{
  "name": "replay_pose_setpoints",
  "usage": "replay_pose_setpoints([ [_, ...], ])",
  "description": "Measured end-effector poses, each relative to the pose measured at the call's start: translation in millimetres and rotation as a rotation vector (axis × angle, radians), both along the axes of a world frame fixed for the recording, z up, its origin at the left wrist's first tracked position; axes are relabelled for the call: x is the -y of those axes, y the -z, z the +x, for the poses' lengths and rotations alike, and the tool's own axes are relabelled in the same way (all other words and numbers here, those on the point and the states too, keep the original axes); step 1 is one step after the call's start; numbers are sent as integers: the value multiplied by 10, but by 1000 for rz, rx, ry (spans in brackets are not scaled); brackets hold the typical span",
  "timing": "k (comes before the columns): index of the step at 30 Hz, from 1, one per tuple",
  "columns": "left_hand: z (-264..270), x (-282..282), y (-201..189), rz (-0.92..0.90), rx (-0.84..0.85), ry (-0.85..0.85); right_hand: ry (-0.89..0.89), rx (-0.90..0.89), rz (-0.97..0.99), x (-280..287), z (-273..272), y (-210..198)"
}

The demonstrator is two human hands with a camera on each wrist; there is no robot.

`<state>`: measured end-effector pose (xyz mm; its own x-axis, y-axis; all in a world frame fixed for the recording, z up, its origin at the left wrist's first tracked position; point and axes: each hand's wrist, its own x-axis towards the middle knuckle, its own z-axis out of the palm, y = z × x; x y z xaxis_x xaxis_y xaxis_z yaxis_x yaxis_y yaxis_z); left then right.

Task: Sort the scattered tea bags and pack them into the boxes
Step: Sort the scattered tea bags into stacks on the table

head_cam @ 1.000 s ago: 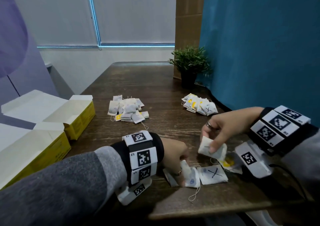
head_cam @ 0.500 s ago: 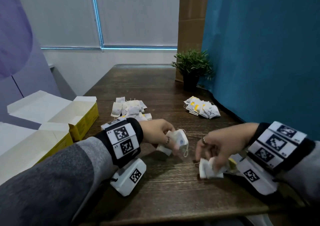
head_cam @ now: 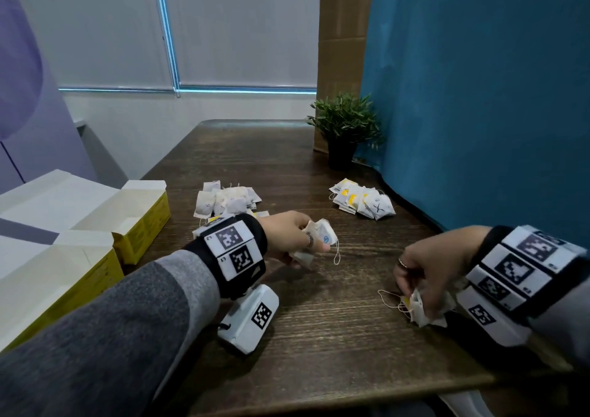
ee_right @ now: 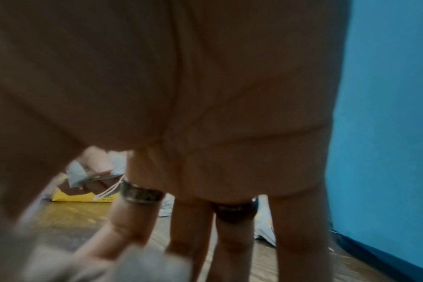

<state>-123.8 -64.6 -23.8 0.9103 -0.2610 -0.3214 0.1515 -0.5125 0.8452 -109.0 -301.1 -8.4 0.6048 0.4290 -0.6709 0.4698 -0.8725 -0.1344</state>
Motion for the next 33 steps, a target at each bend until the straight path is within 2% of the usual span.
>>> replay_pose_setpoints([
  [3, -13, -10, 31, -89, -31, -30, -11, 51, 89, 0, 2, -74],
  [6, -34, -14, 51, -164, -22, -43, 26, 114, 261, 25, -7, -214],
  [8, -36, -17, 66, -158, -7, -82, 15, 243, 434, 6, -13, -295],
  [10, -29, -24, 69, -198, -16, -143, -11, 459, 647, -60, -36, -338],
  [12, -6, -24, 46, -355, -101, -198, -52, 684, 857, -181, -94, -352],
  [14, -11, -32, -27, -592, -278, -210, -191, 874, 992, -312, -149, -334],
  [16, -15, -71, -91, -773, -390, -148, -351, 1015, 1020, -422, -149, -255],
  [19, -36, -131, -145, -875, -349, -103, -475, 1119, 1020, -547, -96, -134],
  [23, -63, -169, -153, -845, -183, -195, -474, 1027, 1047, -610, -28, -37],
  [25, -40, -192, -128, -809, -97, -242, -394, 918, 1113, -596, -19, -20],
  [26, -24, -205, -120, -795, -43, -272, -300, 833, 1189, -575, -25, -22],
  [29, 5, -248, -130, -752, 118, -337, 95, 435, 1437, -485, -42, -121],
  [31, 28, -274, -138, -723, 195, -375, 271, 150, 1583, -427, 0, -166],
  [33, 48, -263, -132, -692, 228, -400, 378, -81, 1631, -440, 56, -178],
])
